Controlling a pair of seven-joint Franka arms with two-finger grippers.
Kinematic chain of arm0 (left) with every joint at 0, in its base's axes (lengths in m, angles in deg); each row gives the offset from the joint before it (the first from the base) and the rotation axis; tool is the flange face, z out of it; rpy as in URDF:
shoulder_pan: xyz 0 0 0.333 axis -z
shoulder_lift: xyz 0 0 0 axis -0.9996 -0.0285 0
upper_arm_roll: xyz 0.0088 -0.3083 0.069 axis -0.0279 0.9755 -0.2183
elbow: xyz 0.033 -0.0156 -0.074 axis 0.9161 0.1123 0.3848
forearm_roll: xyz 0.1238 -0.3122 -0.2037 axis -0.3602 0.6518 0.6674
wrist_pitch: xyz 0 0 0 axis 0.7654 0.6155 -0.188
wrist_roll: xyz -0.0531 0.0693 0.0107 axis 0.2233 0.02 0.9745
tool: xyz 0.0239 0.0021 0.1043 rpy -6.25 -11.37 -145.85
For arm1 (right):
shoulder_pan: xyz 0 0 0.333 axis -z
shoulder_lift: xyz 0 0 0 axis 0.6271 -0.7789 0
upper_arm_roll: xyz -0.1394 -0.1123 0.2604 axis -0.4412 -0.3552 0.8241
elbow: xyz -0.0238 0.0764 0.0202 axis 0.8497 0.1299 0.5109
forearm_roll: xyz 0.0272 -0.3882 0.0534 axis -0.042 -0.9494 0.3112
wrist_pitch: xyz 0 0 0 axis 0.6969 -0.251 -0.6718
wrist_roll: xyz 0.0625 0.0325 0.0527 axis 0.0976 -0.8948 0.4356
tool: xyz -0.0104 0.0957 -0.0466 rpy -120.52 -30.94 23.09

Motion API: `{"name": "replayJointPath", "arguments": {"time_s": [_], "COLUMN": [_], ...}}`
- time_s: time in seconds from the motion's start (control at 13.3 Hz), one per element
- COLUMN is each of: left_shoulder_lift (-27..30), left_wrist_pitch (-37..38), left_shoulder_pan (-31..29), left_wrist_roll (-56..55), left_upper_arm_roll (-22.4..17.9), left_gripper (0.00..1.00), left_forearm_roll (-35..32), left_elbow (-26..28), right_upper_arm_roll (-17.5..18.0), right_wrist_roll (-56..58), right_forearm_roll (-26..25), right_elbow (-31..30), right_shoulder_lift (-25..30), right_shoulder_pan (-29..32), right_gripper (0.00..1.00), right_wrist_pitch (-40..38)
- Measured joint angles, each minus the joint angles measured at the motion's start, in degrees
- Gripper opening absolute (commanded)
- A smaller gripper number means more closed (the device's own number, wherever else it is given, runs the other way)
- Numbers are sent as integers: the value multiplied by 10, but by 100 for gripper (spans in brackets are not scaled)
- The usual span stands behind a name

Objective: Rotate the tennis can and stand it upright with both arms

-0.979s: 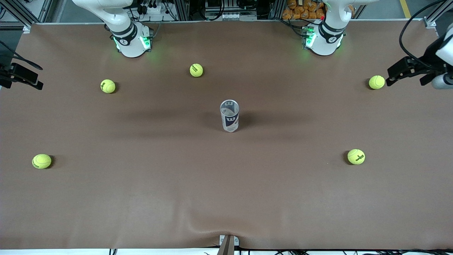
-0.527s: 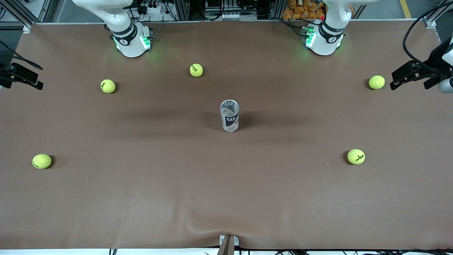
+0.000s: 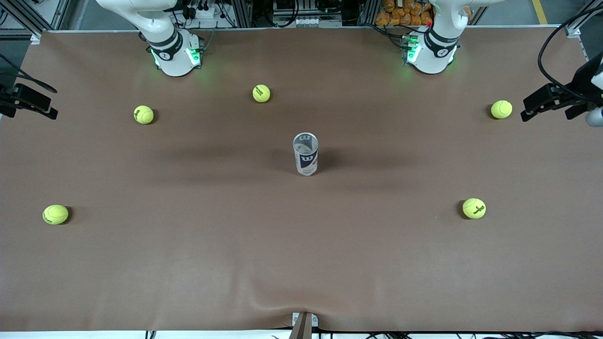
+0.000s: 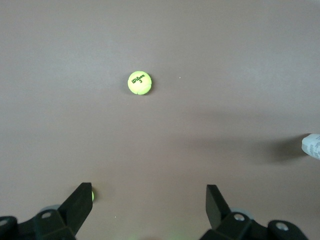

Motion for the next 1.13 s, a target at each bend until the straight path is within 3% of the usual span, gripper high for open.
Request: {"name": "replayJointPath", "arguments": {"time_s": [0.53,1.13], "left_shoulder_lift": [-18,-19], "left_wrist_pitch": [-28,-27], "left_shoulder_pan": [-2,0], "left_wrist_roll": [11,11], "left_upper_arm_roll": [-37,-35], "left_gripper": [100,100], "left_forearm_roll": [0,4], "left_elbow": [1,1], "right_upper_arm_roll": [1,1], "right_wrist_roll": [0,0], "right_forearm_roll": [0,0], "right_elbow": [0,0], "right_shoulder_lift": [0,0], "right_shoulder_pan": [0,0], "right_gripper": [100,100], "right_wrist_pitch": [0,0]}}
